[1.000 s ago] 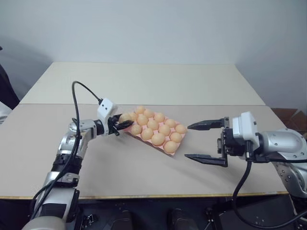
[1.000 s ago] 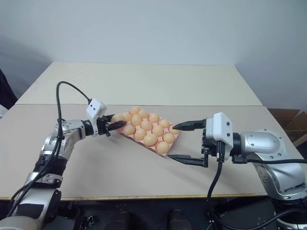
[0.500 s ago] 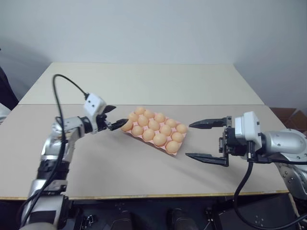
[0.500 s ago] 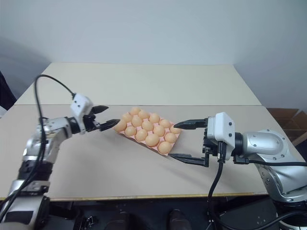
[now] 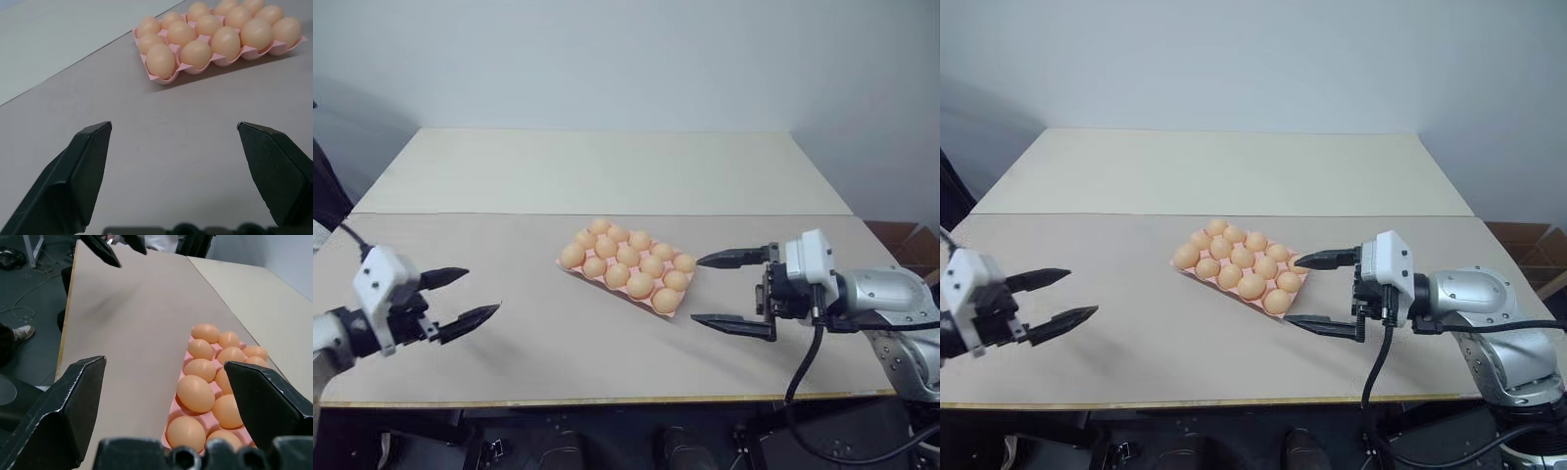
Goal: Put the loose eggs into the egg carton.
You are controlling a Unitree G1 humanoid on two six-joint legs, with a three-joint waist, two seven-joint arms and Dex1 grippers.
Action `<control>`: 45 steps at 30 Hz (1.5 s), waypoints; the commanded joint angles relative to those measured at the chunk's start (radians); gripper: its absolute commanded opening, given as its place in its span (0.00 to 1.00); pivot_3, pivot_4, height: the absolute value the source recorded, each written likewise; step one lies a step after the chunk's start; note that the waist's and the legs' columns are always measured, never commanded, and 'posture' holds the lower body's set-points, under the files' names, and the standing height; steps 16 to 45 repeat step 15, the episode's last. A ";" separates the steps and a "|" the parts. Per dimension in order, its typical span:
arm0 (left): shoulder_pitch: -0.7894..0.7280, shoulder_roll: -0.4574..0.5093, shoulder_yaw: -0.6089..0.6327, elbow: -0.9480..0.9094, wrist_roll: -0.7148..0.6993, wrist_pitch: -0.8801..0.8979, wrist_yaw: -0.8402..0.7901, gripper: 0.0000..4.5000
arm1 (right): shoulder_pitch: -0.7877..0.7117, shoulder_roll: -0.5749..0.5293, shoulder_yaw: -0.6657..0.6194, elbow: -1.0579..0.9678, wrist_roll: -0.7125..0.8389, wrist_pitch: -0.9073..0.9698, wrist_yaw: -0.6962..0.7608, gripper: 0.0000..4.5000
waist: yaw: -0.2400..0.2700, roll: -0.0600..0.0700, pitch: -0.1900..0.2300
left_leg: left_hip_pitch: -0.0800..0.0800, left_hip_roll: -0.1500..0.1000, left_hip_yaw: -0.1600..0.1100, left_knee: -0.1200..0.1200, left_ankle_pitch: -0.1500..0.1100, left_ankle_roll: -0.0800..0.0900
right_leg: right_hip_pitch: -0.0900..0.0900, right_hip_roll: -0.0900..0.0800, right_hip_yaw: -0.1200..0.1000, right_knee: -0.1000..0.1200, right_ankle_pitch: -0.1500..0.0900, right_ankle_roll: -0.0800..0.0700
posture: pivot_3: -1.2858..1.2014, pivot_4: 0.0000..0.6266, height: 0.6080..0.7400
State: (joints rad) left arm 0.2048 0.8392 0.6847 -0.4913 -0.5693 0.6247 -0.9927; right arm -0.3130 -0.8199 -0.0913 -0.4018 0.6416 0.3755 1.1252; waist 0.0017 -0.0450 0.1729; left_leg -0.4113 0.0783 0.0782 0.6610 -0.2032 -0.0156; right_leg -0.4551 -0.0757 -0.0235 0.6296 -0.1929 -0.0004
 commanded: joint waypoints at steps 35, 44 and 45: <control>0.156 -0.019 0.208 -0.204 -0.260 0.140 0.114 1.00 | -0.051 0.005 0.005 0.063 -0.042 -0.028 0.065 1.00 | 0.006 0.000 0.000 | 0.001 0.000 0.002 0.000 0.000 0.000 | 0.000 0.001 0.002 0.000 0.000 0.000 | 0.52 0.24 1.00; 0.156 -0.019 0.208 -0.204 -0.260 0.140 0.114 1.00 | -0.051 0.005 0.005 0.063 -0.042 -0.028 0.065 1.00 | 0.006 0.000 0.000 | 0.001 0.000 0.002 0.000 0.000 0.000 | 0.000 0.001 0.002 0.000 0.000 0.000 | 0.52 0.24 1.00; 0.156 -0.019 0.208 -0.204 -0.260 0.140 0.114 1.00 | -0.051 0.005 0.005 0.063 -0.042 -0.028 0.065 1.00 | 0.006 0.000 0.000 | 0.001 0.000 0.002 0.000 0.000 0.000 | 0.000 0.001 0.002 0.000 0.000 0.000 | 0.52 0.24 1.00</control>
